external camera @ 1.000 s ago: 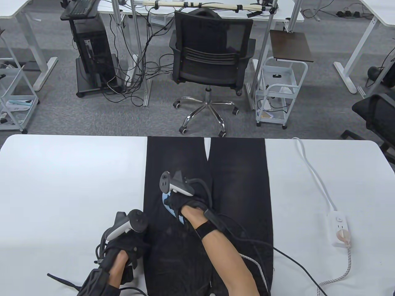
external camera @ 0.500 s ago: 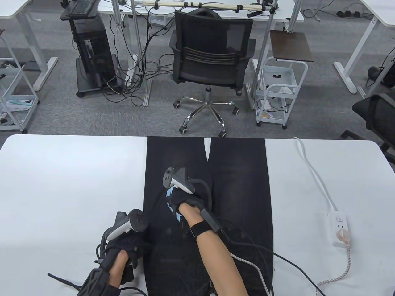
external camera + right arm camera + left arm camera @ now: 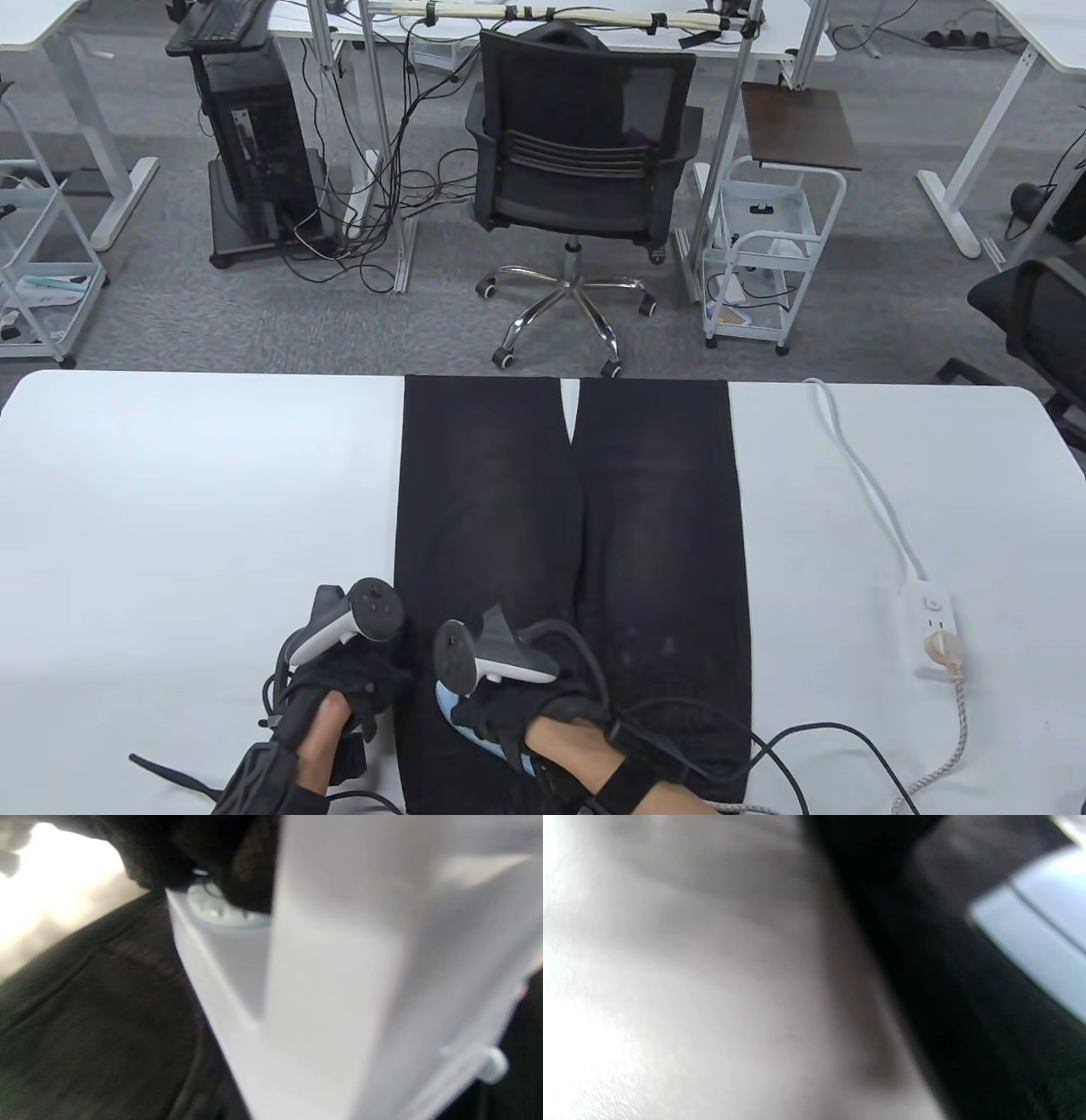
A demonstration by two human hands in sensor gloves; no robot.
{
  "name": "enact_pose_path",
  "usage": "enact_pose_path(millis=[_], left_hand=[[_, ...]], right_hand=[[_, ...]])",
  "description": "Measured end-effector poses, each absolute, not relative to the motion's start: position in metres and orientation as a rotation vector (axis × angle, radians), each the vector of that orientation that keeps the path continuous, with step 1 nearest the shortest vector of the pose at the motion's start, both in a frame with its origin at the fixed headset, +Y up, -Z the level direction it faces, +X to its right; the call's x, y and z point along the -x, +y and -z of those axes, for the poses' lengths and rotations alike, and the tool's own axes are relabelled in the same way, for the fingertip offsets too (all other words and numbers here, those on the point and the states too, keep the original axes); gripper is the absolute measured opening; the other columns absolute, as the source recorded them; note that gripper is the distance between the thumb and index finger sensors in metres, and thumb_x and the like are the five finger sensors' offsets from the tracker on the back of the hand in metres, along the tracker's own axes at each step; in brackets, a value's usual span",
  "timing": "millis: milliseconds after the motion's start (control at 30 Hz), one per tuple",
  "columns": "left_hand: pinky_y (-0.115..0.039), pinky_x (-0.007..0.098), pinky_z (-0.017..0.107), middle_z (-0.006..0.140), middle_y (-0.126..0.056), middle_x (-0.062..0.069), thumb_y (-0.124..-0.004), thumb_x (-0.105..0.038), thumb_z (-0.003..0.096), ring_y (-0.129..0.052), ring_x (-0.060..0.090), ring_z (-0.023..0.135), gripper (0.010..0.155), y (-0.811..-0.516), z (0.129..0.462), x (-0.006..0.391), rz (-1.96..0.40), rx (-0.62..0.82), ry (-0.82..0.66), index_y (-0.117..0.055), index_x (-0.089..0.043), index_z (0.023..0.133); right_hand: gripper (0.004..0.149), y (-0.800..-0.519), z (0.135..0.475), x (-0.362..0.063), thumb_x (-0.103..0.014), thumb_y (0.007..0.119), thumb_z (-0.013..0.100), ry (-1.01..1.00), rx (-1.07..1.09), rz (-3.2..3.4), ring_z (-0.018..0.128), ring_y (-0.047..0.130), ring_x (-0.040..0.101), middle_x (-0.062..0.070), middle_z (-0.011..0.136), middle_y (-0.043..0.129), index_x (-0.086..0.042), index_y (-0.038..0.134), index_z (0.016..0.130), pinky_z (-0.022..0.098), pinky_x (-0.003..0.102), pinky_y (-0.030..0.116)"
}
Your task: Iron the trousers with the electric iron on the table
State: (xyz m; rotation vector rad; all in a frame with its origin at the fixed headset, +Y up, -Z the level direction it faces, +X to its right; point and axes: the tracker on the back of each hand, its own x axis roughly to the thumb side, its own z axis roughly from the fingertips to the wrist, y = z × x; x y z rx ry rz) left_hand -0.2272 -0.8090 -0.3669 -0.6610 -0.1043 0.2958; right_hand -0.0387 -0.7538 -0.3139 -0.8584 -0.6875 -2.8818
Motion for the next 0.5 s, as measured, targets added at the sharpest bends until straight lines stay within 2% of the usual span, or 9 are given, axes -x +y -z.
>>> enact_pose_path(millis=[67,233,367,400,500], left_hand=[[-0.018,0.080,0.068,0.117,0.002,0.024,-0.076,-0.034,0.0590,0.001,0.055,0.104,0.088,-0.809,0.367,0.227,-0.297,0.664,-0.108,-0.014,-0.013,0.118],[-0.018,0.080,0.068,0.117,0.002,0.024,-0.075,-0.033,0.0588,0.001,0.055,0.104,0.088,-0.810,0.365,0.226,-0.296,0.659,-0.104,-0.014,-0.013,0.118],[-0.019,0.081,0.068,0.117,0.002,0.024,-0.075,-0.033,0.0589,0.001,0.055,0.104,0.087,-0.809,0.365,0.226,-0.290,0.664,-0.104,-0.013,-0.012,0.117],[-0.019,0.081,0.068,0.117,0.002,0.024,-0.075,-0.032,0.0589,0.001,0.056,0.104,0.087,-0.809,0.365,0.226,-0.291,0.664,-0.104,-0.013,-0.013,0.117],[-0.019,0.081,0.068,0.117,0.002,0.024,-0.075,-0.032,0.0589,0.001,0.056,0.104,0.087,-0.809,0.365,0.225,-0.286,0.667,-0.106,-0.013,-0.012,0.117]], right_hand=[[0.056,-0.753,0.307,0.039,-0.052,0.077,0.051,-0.550,0.855,2.857,0.022,0.097,0.007,-0.009,0.042,0.089,-0.004,0.066,0.079,0.025,0.038,0.091],[0.057,-0.751,0.317,0.048,-0.052,0.077,0.051,-0.467,0.868,2.821,0.023,0.098,0.007,-0.009,0.042,0.090,-0.005,0.067,0.080,0.026,0.038,0.091],[0.057,-0.753,0.356,0.056,-0.052,0.077,0.050,-0.476,0.789,2.862,0.023,0.098,0.007,-0.009,0.043,0.090,-0.005,0.067,0.080,0.026,0.039,0.091],[0.057,-0.752,0.373,0.060,-0.053,0.077,0.050,-0.397,0.747,2.875,0.023,0.098,0.007,-0.009,0.042,0.090,-0.005,0.067,0.080,0.026,0.038,0.091],[0.057,-0.750,0.415,0.066,-0.053,0.077,0.050,-0.445,0.646,2.933,0.023,0.098,0.007,-0.009,0.042,0.090,-0.005,0.067,0.080,0.026,0.038,0.091]])
